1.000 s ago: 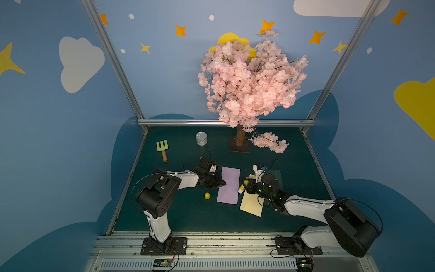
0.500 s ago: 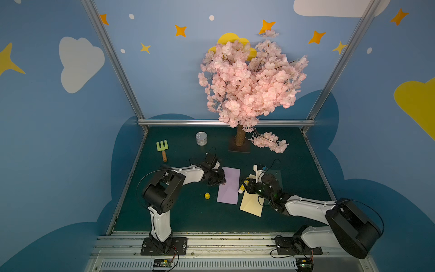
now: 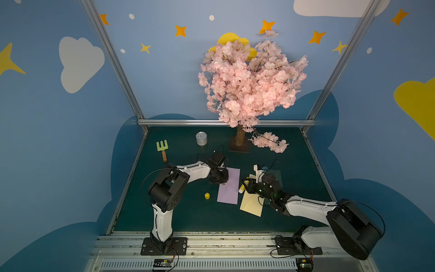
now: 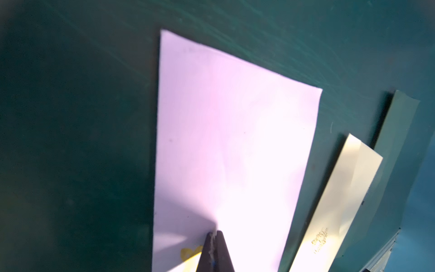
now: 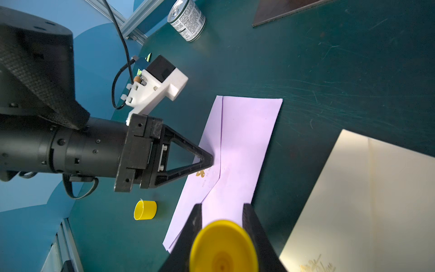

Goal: Seal the envelope with a glue stick
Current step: Seal the envelope at the center of the board.

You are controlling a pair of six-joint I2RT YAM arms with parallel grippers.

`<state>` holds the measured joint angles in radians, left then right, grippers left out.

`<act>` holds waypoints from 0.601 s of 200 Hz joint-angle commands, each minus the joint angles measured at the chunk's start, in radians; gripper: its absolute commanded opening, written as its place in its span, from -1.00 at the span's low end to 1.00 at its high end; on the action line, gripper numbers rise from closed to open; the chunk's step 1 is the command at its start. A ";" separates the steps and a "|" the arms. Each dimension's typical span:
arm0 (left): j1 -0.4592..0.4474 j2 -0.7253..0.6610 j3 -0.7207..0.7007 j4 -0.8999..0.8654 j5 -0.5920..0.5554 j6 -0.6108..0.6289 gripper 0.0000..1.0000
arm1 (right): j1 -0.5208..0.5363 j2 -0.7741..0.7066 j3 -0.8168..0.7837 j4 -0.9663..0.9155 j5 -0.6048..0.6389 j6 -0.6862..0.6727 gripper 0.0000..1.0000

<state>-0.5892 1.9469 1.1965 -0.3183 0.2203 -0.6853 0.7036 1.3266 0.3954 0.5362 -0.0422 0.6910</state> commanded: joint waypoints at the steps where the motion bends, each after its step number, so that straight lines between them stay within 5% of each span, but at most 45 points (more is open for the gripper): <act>1: 0.011 0.049 0.022 -0.084 -0.057 0.036 -0.95 | -0.004 -0.027 0.010 -0.012 0.007 -0.017 -1.00; 120: 0.010 0.011 -0.006 -0.088 -0.011 0.061 -0.95 | -0.009 -0.044 -0.001 -0.027 0.010 -0.018 -1.00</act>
<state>-0.5652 1.9617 1.2304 -0.3611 0.2096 -0.6350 0.6991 1.3067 0.3954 0.5148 -0.0422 0.6800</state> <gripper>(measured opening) 0.048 0.266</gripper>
